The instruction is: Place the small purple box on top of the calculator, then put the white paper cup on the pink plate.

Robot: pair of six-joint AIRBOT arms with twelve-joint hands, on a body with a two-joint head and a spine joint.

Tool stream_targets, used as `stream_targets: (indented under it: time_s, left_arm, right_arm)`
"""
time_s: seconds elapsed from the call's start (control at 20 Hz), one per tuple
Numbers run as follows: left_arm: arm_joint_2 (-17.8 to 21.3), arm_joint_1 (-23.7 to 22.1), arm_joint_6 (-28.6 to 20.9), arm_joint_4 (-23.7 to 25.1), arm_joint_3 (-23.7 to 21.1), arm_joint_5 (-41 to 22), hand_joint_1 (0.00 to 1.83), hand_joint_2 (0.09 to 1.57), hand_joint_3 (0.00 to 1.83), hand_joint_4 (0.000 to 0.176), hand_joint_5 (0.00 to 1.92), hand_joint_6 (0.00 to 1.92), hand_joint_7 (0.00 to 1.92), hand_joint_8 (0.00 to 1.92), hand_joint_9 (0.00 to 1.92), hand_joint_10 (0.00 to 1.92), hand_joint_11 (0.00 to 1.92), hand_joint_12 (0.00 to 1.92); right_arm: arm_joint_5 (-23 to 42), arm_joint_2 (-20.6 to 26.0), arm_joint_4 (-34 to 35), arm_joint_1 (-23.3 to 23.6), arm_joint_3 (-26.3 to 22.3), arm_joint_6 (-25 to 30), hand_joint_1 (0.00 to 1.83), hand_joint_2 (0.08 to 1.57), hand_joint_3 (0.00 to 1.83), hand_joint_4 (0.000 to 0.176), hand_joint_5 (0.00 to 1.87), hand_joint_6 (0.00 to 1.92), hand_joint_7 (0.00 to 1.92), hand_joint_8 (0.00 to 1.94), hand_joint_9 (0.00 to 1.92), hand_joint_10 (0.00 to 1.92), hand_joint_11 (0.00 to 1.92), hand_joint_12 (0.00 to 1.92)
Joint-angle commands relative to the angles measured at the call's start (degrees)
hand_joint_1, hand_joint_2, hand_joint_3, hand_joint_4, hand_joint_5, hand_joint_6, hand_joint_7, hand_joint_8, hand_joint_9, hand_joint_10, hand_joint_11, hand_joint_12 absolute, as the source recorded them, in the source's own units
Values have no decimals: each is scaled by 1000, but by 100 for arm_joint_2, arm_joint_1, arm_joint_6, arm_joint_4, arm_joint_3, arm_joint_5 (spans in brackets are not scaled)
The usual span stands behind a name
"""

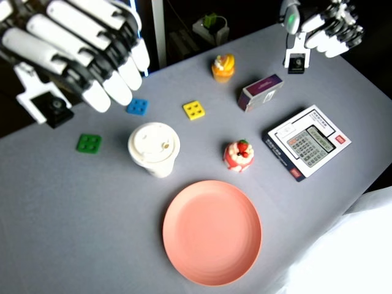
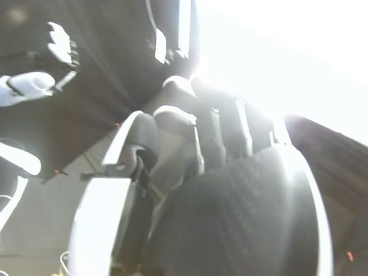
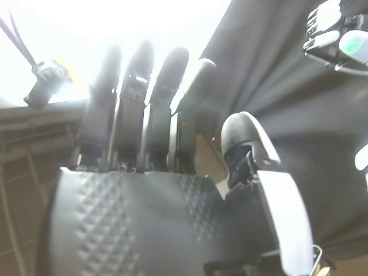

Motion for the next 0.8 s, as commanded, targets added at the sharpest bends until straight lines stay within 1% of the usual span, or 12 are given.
stream_targets:
  time_s: [0.0, 0.05, 0.1, 0.2, 0.3, 0.35, 0.4, 0.45, 0.5, 0.6, 0.7, 0.75]
  left_arm:
    - [40, -100, 93, 49, -44, -532, 984, 1238, 0, 86, 161, 8, 153, 3, 197, 67, 0, 1289]
    - [87, -112, 192, 92, -82, -449, 973, 1221, 0, 87, 172, 5, 165, 3, 211, 61, 0, 1348]
    - [124, -119, 266, 123, -108, -373, 942, 1207, 0, 102, 160, 3, 147, 2, 186, 35, 0, 942]
    - [174, -124, 358, 181, -128, -212, 885, 1215, 0, 83, 127, 2, 128, 3, 125, 9, 0, 398]
    - [256, -139, 455, 268, -170, -13, 707, 1233, 0, 74, 82, 0, 49, 0, 18, 0, 0, 146]
    - [279, -142, 503, 277, -188, 33, 637, 1230, 0, 85, 54, 0, 9, 0, 3, 0, 0, 28]
    - [350, -142, 635, 289, -251, 119, 566, 1210, 0, 103, 10, 0, 1, 0, 0, 0, 27, 19]
    - [406, -136, 714, 290, -297, 169, 529, 1184, 0, 95, 1, 0, 0, 0, 0, 0, 5, 3]
    - [440, -128, 741, 291, -319, 207, 504, 1168, 0, 100, 0, 0, 0, 0, 0, 0, 0, 0]
    - [527, -103, 744, 329, -346, 380, 459, 1088, 0, 127, 0, 0, 0, 0, 0, 0, 0, 0]
    - [635, -79, 744, 370, -387, 548, 507, 1049, 0, 111, 0, 0, 0, 0, 0, 0, 0, 0]
    - [670, -66, 744, 384, -399, 624, 454, 1008, 0, 127, 0, 0, 0, 0, 0, 0, 0, 0]
  right_arm:
    - [512, 55, -49, 42, 26, -4, 556, 1387, 95, 0, 2, 93, 196, 289, 334, 1201, 145, 1773]
    - [421, 67, -77, 51, 26, -32, 565, 1392, 70, 0, 0, 48, 169, 282, 240, 1243, 73, 1816]
    - [322, 84, -111, 72, 26, -77, 583, 1410, 65, 0, 0, 21, 144, 278, 170, 1252, 14, 1828]
    - [99, 125, -206, 117, 23, -184, 713, 1439, 62, 0, 13, 20, 104, 245, 43, 1187, 0, 1728]
    - [-150, 186, -303, 137, 14, -310, 742, 1387, 16, 0, 2, 3, 50, 88, 1, 734, 0, 1430]
    - [-212, 201, -316, 140, 8, -350, 683, 1357, 1, 0, 3, 1, 41, 45, 0, 564, 0, 1304]
    - [-352, 235, -344, 150, -5, -440, 541, 1317, 0, 0, 0, 0, 7, 8, 0, 352, 0, 1353]
    - [-465, 262, -371, 165, -14, -497, 445, 1248, 0, 38, 0, 0, 1, 1, 0, 104, 0, 1017]
    - [-553, 279, -386, 177, -21, -529, 409, 1186, 0, 47, 0, 0, 0, 0, 0, 20, 0, 218]
    - [-793, 343, -413, 189, -35, -563, 432, 1129, 0, 69, 0, 0, 0, 0, 0, 0, 0, 8]
    - [-966, 385, -433, 193, -48, -614, 430, 1109, 0, 57, 0, 0, 0, 0, 0, 0, 0, 0]
    - [-1055, 395, -441, 203, -53, -650, 377, 1096, 0, 11, 0, 0, 0, 0, 0, 0, 0, 0]
